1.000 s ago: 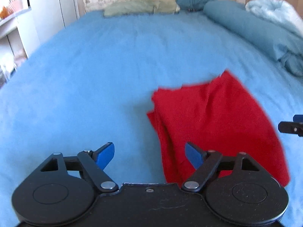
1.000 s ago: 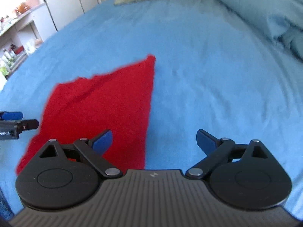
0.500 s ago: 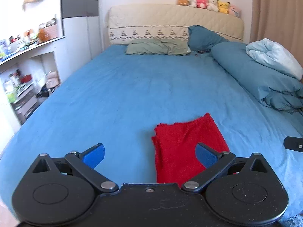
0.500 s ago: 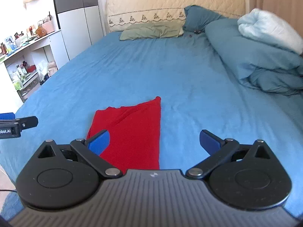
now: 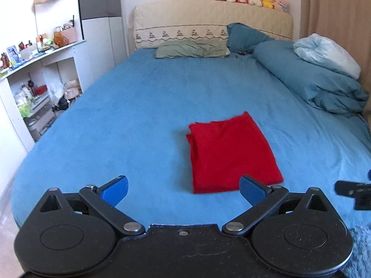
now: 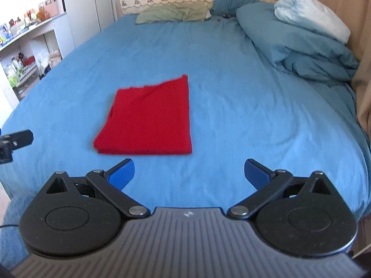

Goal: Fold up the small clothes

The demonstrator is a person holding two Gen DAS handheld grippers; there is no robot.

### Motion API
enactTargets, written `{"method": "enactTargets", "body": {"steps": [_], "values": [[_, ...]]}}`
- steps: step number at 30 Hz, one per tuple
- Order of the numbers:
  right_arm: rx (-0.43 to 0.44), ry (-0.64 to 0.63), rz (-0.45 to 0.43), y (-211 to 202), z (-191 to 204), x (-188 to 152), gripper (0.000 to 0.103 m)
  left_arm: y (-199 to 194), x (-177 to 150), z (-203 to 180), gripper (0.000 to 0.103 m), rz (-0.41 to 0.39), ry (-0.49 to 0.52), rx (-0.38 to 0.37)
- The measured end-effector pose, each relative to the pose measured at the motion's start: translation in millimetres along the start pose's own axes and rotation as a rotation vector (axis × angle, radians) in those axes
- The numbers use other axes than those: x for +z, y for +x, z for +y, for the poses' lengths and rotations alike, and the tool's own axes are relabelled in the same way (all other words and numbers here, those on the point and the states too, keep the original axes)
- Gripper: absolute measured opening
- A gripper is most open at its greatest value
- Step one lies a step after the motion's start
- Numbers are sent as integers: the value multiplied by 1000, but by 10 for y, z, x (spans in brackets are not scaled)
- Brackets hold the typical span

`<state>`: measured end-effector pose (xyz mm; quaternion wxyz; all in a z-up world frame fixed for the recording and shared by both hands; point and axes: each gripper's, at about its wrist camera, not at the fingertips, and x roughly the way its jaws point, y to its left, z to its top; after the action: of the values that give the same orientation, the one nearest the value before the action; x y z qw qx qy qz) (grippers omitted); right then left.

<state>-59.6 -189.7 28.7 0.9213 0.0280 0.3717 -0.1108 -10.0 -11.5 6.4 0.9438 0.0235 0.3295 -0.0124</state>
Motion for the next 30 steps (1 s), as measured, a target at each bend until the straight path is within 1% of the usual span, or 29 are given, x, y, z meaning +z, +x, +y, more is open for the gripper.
{"method": "enactTargets", "body": {"steps": [2, 4, 7, 10, 14, 30], "values": [[-2, 4, 26, 48, 16, -110, 103, 14, -92, -19, 103, 6, 21, 0], [-1, 11, 47, 73, 15, -188, 103, 28, -160, -32, 103, 17, 40, 18], [-1, 10, 58, 93, 4, -239, 103, 41, -202, -31, 103, 21, 38, 13], [-2, 13, 60, 100, -8, -240, 103, 41, -192, -40, 103, 18, 29, 3], [-1, 10, 58, 99, -20, -223, 103, 22, -185, -64, 103, 4, 46, 7], [-1, 11, 57, 93, -6, -206, 103, 4, -186, -23, 103, 2, 46, -2]]}}
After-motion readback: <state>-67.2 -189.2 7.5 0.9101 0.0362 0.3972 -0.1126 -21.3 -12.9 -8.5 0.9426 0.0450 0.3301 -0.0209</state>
